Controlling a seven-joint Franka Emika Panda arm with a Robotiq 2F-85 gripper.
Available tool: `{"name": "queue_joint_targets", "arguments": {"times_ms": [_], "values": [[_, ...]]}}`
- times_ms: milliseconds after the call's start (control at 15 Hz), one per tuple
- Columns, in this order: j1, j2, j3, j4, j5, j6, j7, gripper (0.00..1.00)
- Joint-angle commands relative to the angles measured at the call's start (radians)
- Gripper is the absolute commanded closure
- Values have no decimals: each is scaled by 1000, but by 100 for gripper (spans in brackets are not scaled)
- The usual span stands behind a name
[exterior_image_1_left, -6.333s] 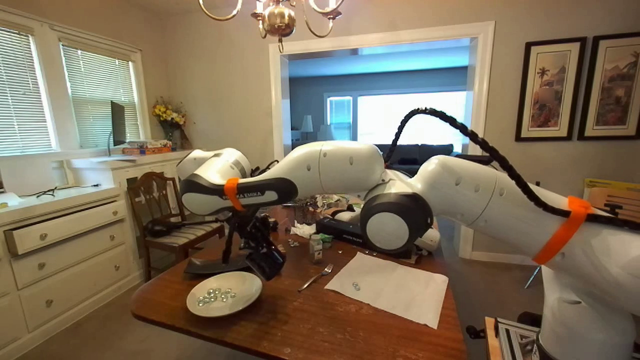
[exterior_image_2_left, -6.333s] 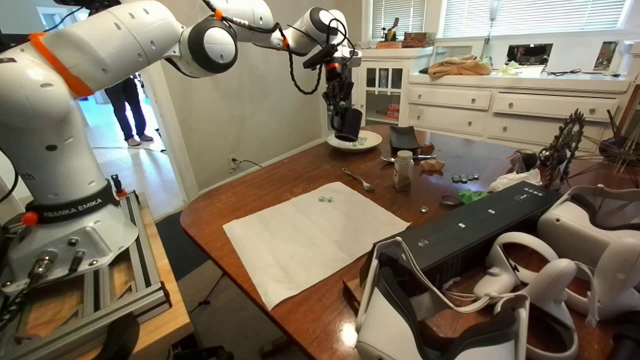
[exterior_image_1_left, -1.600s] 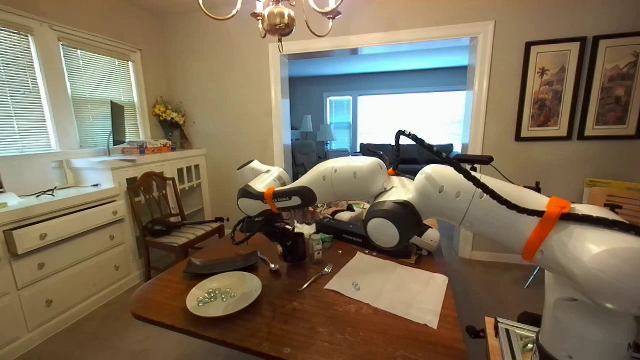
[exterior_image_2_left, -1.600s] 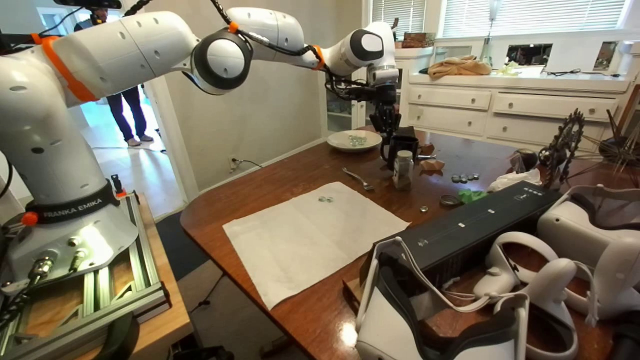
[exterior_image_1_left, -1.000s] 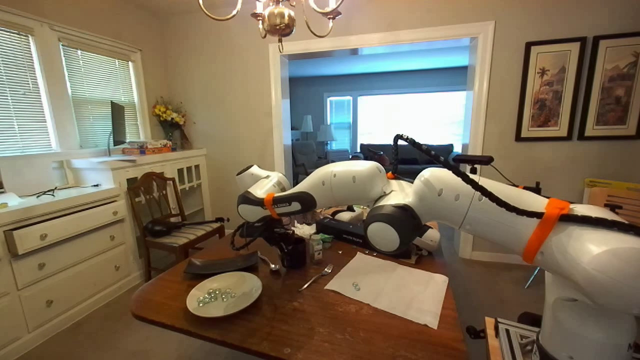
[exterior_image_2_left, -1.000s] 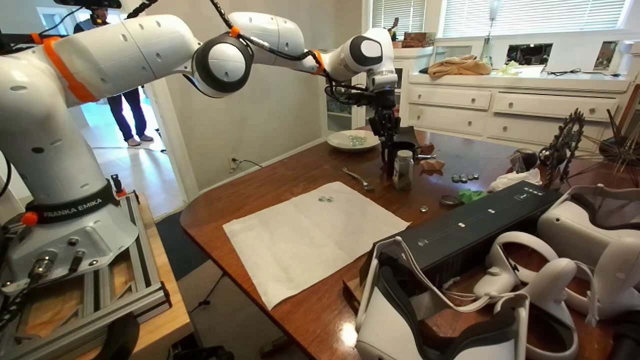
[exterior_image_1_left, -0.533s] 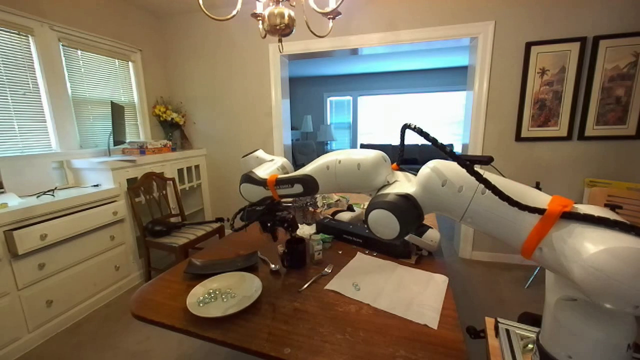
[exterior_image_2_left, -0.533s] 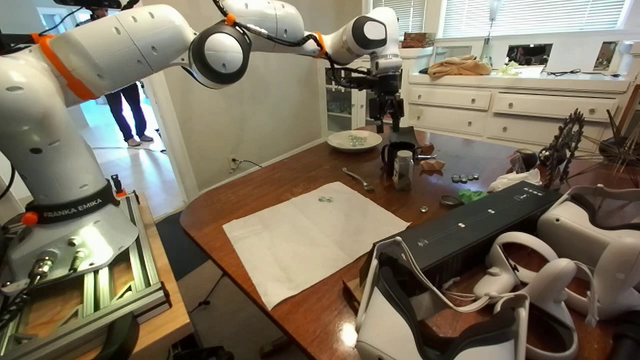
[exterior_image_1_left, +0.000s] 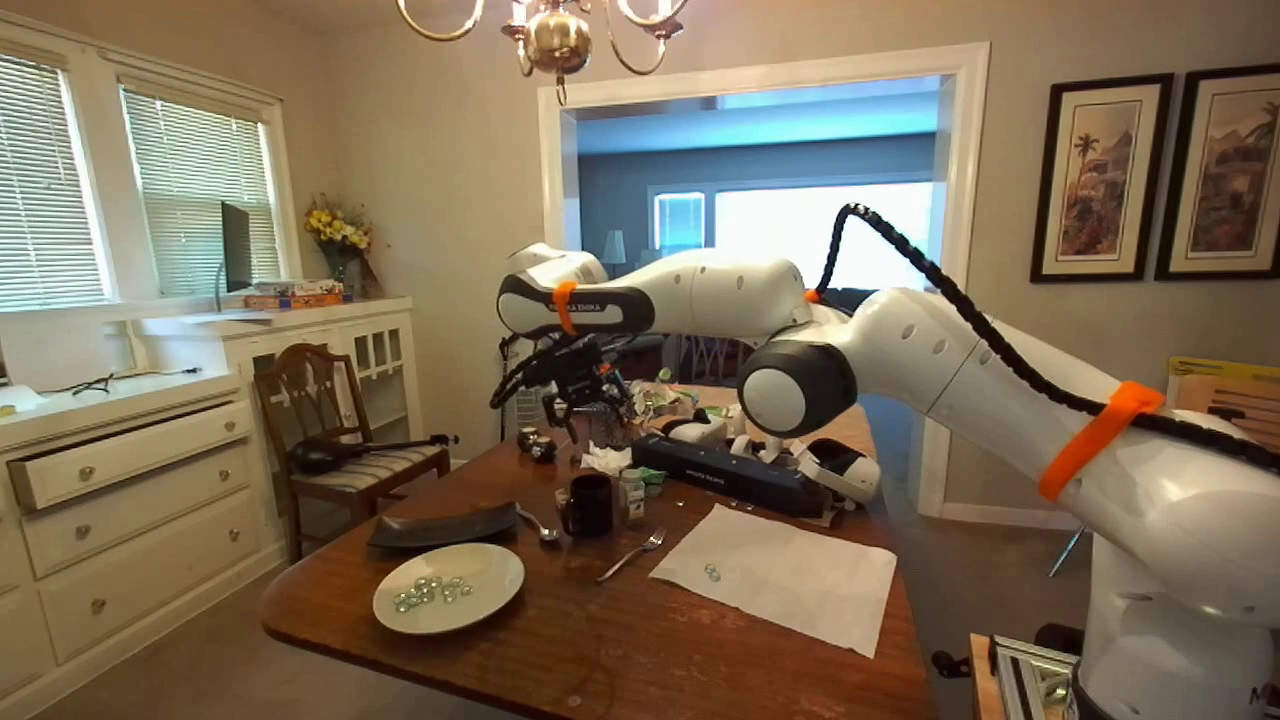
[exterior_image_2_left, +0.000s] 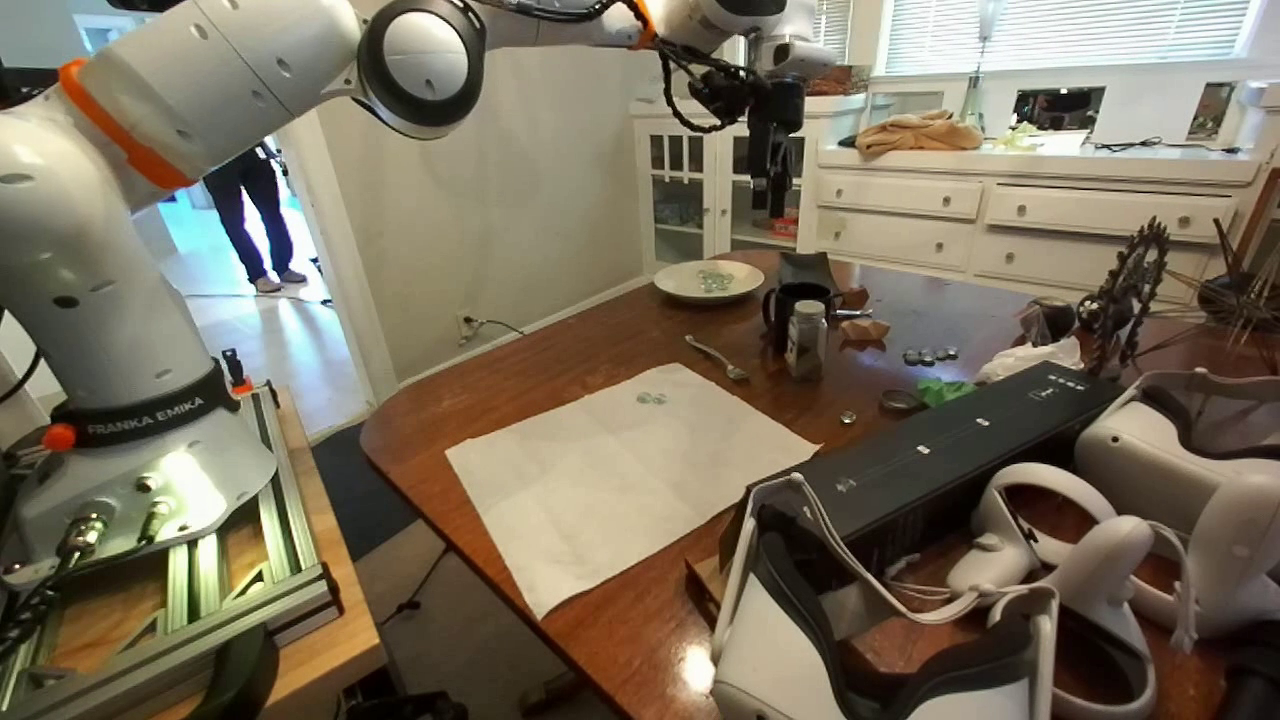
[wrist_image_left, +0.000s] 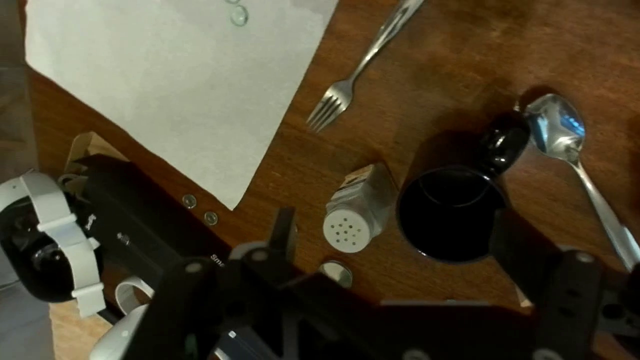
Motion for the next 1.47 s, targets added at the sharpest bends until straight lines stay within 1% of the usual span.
{"name": "queue_joint_targets", "arguments": {"times_ms": [0, 67, 133, 200, 267, 400, 533, 600, 667, 733, 867, 1000, 1200, 1400], "values": [[-23, 5, -13, -16, -28, -46, -217, 0], [-40, 30, -14, 18, -29, -67, -283, 0], [-56, 38, -10, 25, -23, -80, -346, 0], [-80, 35, 1, 13, 3, -120, -381, 0], [-51, 45, -21, 47, -8, -91, -302, 0], [-75, 53, -19, 46, -2, -113, -356, 0], [-84, 55, -17, 45, 0, -115, -371, 0], [-68, 50, -24, 44, -22, -104, -405, 0], [-50, 40, -43, 24, -61, -59, -460, 0], [-40, 27, -58, 1, -87, -32, -487, 0], [-36, 31, -72, 3, -116, 28, -521, 0], [-40, 36, -71, 2, -114, 98, -518, 0], [-66, 50, -45, 8, -65, 168, -470, 0], [-93, 49, -25, -3, -16, 153, -444, 0]]}}
